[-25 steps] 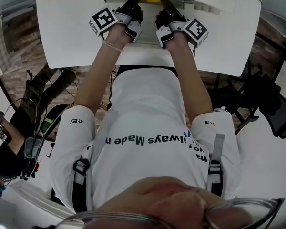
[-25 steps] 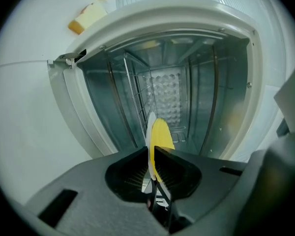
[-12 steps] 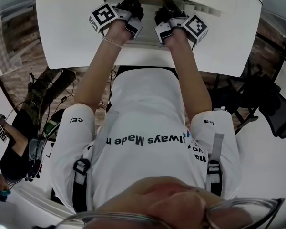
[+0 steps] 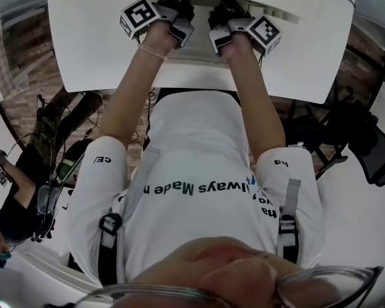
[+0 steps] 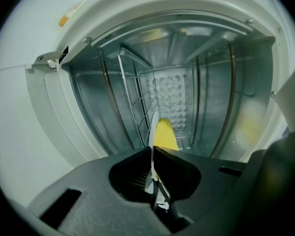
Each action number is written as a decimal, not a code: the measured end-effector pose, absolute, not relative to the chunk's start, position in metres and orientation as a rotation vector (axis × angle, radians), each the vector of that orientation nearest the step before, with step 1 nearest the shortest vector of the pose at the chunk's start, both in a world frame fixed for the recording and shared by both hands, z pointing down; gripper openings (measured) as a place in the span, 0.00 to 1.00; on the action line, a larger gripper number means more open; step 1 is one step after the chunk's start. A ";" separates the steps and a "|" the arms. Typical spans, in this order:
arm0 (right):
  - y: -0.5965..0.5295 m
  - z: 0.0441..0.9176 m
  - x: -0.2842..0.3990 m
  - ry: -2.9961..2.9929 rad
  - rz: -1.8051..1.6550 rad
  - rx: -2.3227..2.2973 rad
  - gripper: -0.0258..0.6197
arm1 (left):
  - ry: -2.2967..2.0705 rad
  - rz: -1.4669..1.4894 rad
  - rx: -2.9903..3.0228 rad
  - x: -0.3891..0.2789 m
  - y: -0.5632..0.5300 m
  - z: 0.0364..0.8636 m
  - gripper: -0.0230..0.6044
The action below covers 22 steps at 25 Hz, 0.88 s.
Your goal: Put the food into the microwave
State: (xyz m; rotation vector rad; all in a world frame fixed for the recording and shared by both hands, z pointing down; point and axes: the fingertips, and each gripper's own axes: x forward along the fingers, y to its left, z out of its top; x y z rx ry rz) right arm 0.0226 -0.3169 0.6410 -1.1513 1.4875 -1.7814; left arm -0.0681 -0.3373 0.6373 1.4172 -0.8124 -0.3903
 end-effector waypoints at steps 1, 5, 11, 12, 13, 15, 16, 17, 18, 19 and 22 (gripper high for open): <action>-0.317 0.641 0.022 1.490 -1.781 -1.150 0.07 | -0.812 -0.391 1.417 -0.068 -0.337 0.637 0.06; -0.318 0.643 0.020 1.515 -1.790 -1.125 0.07 | -0.806 -0.400 1.426 -0.069 -0.338 0.636 0.06; -0.316 0.642 0.026 1.532 -1.788 -1.146 0.09 | -0.820 -0.406 1.437 -0.076 -0.337 0.634 0.15; -0.315 0.641 0.027 1.541 -1.792 -1.148 0.10 | -0.823 -0.408 1.434 -0.077 -0.336 0.633 0.15; -0.314 0.640 0.028 1.556 -1.794 -1.152 0.10 | -0.827 -0.408 1.433 -0.078 -0.335 0.633 0.15; -0.313 0.637 0.033 1.602 -1.788 -1.172 0.10 | -0.836 -0.398 1.441 -0.079 -0.332 0.630 0.15; -0.312 0.634 0.037 1.630 -1.780 -1.184 0.10 | -0.841 -0.388 1.451 -0.079 -0.331 0.628 0.15; -0.311 0.630 0.039 1.663 -1.768 -1.196 0.10 | -0.847 -0.377 1.467 -0.079 -0.328 0.625 0.15; -0.308 0.625 0.041 1.703 -1.750 -1.206 0.10 | -0.852 -0.368 1.487 -0.080 -0.324 0.621 0.15; -0.303 0.620 0.042 1.744 -1.727 -1.212 0.10 | -0.855 -0.361 1.511 -0.080 -0.318 0.616 0.14; -0.281 0.602 0.049 1.839 -1.665 -1.210 0.09 | -0.826 -0.375 1.583 -0.073 -0.293 0.594 0.10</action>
